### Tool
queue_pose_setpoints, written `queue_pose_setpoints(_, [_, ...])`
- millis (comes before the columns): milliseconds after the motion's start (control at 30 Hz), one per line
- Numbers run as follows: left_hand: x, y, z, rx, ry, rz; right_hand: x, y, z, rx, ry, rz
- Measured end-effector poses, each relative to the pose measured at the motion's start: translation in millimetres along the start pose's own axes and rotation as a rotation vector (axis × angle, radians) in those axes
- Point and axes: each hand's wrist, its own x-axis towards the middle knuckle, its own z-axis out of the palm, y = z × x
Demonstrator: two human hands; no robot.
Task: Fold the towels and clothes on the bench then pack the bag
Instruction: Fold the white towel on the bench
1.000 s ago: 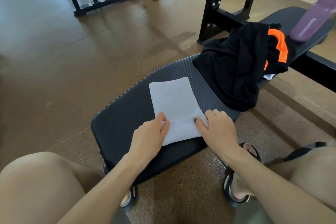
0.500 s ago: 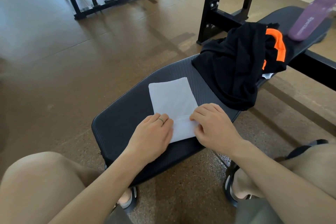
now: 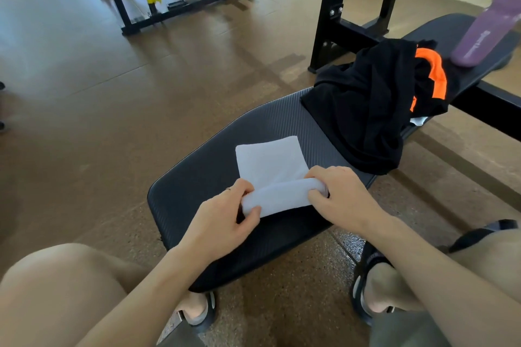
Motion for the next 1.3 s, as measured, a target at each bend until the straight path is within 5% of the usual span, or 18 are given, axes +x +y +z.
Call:
queue_pose_setpoints(300, [13.8, -11.2, 17.3, -0.363, 0.047, -0.263, 7.5, -7.4, 3.8, 0.216, -0.128, 0.283])
queue_pose_setpoints(733, [32.5, -1.3, 16.2, -0.038, -0.034, -0.314, 12.2, -13.0, 28.2, -0.249, 0.049, 0.215])
queue_pose_setpoints(833, [34.7, 1.6, 14.5, 0.296, 0.036, -0.203, 13.6, -9.1, 30.8, -0.214, 0.15, 0.208])
queue_pose_setpoints(900, [37.2, 5.2, 10.7, 0.309, 0.112, -0.123, 13.0, -7.8, 31.3, -0.268, 0.221, 0.101])
queue_pose_setpoints(1033, [30.5, 10.1, 14.7, 0.481, 0.048, 0.308, 5.0, -6.3, 32.4, -0.496, 0.25, -0.211])
queue_pose_setpoints(1300, [30.6, 15.2, 20.6, 0.551, -0.05, 0.207, -9.4, -13.6, 24.1, -0.39, 0.05, -0.177])
